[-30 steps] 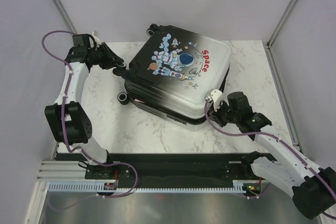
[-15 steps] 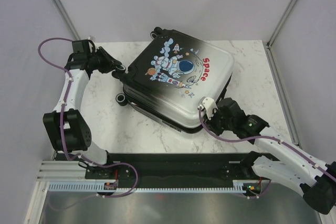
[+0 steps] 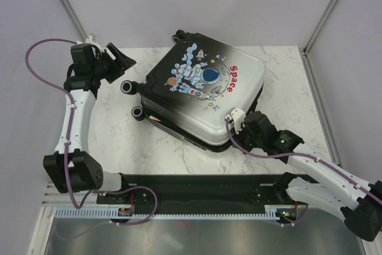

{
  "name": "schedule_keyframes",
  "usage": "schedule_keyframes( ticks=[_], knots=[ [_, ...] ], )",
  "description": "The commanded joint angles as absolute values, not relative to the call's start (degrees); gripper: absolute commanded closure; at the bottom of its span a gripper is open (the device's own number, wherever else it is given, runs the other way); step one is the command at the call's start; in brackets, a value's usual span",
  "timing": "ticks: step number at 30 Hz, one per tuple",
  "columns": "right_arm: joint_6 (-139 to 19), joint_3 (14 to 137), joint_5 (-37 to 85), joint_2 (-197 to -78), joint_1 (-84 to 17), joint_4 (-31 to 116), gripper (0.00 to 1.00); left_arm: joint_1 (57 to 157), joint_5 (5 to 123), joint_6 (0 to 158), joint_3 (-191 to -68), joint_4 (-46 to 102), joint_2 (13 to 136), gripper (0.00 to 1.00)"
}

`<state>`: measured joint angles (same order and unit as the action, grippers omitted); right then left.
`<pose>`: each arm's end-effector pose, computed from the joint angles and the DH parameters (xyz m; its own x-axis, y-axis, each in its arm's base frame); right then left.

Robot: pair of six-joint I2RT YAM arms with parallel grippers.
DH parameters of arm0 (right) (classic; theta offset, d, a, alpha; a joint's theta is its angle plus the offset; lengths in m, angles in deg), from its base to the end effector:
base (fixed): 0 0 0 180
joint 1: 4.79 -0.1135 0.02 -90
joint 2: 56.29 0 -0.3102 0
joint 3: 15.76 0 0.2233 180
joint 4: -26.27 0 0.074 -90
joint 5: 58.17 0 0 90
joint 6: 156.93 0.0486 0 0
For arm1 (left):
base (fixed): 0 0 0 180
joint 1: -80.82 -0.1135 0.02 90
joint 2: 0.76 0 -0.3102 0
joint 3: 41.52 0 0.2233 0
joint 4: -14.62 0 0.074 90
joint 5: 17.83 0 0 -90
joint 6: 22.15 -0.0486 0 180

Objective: Pack the luggage
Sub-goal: Zip the luggage at the center of the board.

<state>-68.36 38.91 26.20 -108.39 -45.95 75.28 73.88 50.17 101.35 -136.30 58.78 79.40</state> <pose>0.0999 0.0937 0.2796 -0.5278 -0.4944 -0.6907 -0.7193 0.6926 0.0539 0.2867 0.0166 0.4168 -0.5249 -0.5794 -0.6236 -0.0938 0.7675 -0.6342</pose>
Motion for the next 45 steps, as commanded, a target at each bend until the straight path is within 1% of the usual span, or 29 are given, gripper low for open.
schedule_keyframes(
  ticks=[1,4,6,8,11,14,18,26,28,31,33,36,40,43,45],
  knots=[
    [-66.9,42.4,28.8,-105.8,-45.9,64.4,1.0,73.6,54.8,97.5,-134.7,57.6,73.4,0.21],
    [-66.9,42.4,28.8,-105.9,-45.9,64.4,1.0,72.0,58.6,97.7,-126.0,58.8,69.5,0.2],
    [-65.4,42.5,28.8,-106.0,-45.9,64.4,1.0,71.5,59.9,97.5,-122.8,59.5,67.5,0.22],
    [-65.2,42.5,28.6,-106.1,-45.8,64.4,1.0,71.6,60.7,98.0,-117.9,59.5,66.9,0.22],
    [-65.2,42.3,28.7,-106.2,-45.8,64.4,1.0,71.6,60.7,98.0,-112.9,58.8,67.4,0.27],
    [-64.7,42.4,28.6,-106.5,-45.9,64.2,1.0,71.6,61.4,96.5,-109.2,56.1,68.1,0.27],
    [-63.4,41.5,28.1,-106.5,-45.9,63.0,1.0,72.1,61.4,94.9,-108.1,53.7,74.0,0.27],
    [-62.2,40.6,29.2,-106.0,-45.9,62.8,1.0,75.9,63.1,95.1,-106.1,45.0,79.6,0.23],
    [-61.8,40.2,29.1,-106.1,-45.9,62.7,1.0,76.8,62.6,95.4,-106.6,44.4,81.4,0.23],
    [-60.9,39.7,28.9,-106.4,-46.0,62.1,1.0,79.6,65.0,94.9,-107.1,43.9,84.4,0.23],
    [-60.6,39.6,29.1,-106.5,-46.0,62.0,1.0,80.0,67.5,94.6,-107.0,44.5,85.6,0.23],
    [-60.2,39.8,29.5,-106.4,-46.0,62.2,1.0,79.9,68.3,94.5,-106.4,44.8,86.9,0.23],
    [-59.5,39.6,29.6,-106.1,-46.2,62.5,1.0,80.2,66.3,95.9,-106.1,43.9,88.4,0.25],
    [-59.1,39.5,29.4,-106.2,-46.7,62.6,1.0,82.7,65.4,97.5,-105.5,43.0,89.1,0.26],
    [-59.1,39.6,29.5,-106.4,-47.1,62.6,1.0,83.1,64.2,99.7,-104.7,42.2,89.2,0.35]
  ],
)
